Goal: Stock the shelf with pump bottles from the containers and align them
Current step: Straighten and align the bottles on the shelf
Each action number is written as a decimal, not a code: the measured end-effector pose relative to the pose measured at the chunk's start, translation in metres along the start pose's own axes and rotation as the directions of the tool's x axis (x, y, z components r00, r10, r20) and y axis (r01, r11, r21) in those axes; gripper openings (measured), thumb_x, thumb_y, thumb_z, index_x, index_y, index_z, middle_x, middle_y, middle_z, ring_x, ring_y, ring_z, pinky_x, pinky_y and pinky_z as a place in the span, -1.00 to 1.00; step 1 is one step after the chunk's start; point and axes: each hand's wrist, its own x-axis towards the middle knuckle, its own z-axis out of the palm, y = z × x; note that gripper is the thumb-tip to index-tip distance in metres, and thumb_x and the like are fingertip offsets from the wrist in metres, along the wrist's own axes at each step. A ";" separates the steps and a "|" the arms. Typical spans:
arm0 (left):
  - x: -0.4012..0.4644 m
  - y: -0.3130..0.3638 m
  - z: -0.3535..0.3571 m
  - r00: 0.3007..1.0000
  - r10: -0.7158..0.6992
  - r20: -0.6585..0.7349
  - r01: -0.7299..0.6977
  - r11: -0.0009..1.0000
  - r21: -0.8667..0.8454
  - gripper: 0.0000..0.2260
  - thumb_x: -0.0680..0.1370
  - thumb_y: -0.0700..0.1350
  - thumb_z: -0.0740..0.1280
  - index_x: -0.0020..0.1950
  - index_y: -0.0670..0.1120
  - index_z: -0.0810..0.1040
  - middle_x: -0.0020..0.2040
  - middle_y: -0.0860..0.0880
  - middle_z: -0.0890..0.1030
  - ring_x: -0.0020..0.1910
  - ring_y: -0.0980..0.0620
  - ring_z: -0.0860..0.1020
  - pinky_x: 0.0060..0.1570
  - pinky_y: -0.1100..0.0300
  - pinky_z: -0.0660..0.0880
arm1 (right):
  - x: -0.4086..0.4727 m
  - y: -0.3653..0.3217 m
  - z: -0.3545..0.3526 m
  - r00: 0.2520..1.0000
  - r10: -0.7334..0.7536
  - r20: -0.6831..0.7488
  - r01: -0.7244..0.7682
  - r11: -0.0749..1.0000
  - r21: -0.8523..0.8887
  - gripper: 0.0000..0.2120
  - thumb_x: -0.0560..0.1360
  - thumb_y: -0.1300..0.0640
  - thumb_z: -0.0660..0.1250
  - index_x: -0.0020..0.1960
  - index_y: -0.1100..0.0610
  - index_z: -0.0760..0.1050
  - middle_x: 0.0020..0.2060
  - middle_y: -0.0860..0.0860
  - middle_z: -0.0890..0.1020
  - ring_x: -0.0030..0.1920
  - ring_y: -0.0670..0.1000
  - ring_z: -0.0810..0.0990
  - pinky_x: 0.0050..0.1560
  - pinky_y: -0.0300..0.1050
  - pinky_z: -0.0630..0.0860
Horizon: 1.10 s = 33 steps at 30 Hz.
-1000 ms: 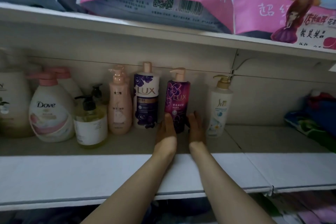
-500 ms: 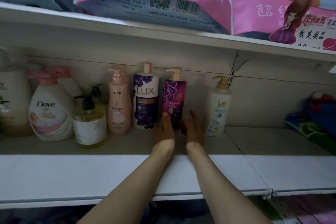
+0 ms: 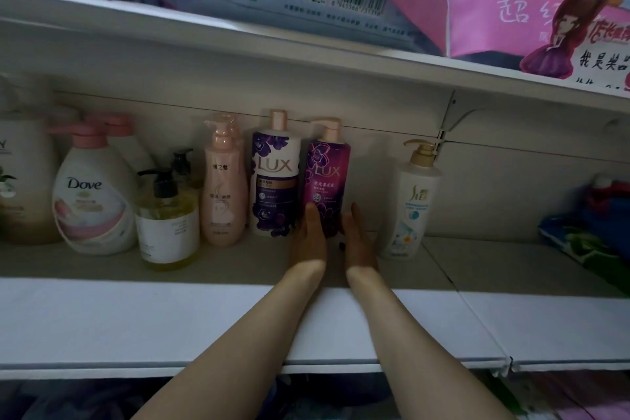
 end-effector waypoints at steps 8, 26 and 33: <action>-0.001 -0.003 0.001 0.999 0.037 0.028 -0.037 0.999 0.016 -0.47 0.64 0.21 0.04 0.55 0.00 0.26 0.50 -0.07 0.37 0.44 -0.05 0.36 0.23 0.27 0.21 | 0.004 -0.001 0.003 1.000 0.005 0.018 -0.005 1.000 -0.028 -0.35 0.59 -0.25 0.17 0.60 -0.10 0.11 0.51 0.03 0.37 0.47 0.09 0.38 0.50 0.20 0.26; -0.065 -0.001 0.067 0.932 -0.231 0.280 0.155 0.951 0.269 -0.32 0.55 0.43 -0.03 0.49 0.05 0.38 0.48 -0.06 0.40 0.45 -0.09 0.36 0.39 0.10 0.24 | -0.015 -0.038 -0.101 0.905 0.163 -0.393 -0.019 0.939 0.344 -0.52 0.68 -0.10 0.11 0.51 0.10 0.33 0.45 0.09 0.43 0.44 0.12 0.40 0.32 -0.08 0.34; -0.063 -0.008 0.073 0.964 -0.107 0.245 0.056 0.977 0.204 -0.43 0.61 0.34 -0.03 0.49 0.08 0.37 0.47 -0.05 0.42 0.43 -0.06 0.38 0.33 0.18 0.25 | -0.023 -0.036 -0.098 0.963 0.140 -0.231 -0.072 0.957 0.281 -0.53 0.68 -0.14 0.05 0.40 0.12 0.47 0.27 0.09 0.60 0.09 -0.01 0.59 0.09 -0.13 0.52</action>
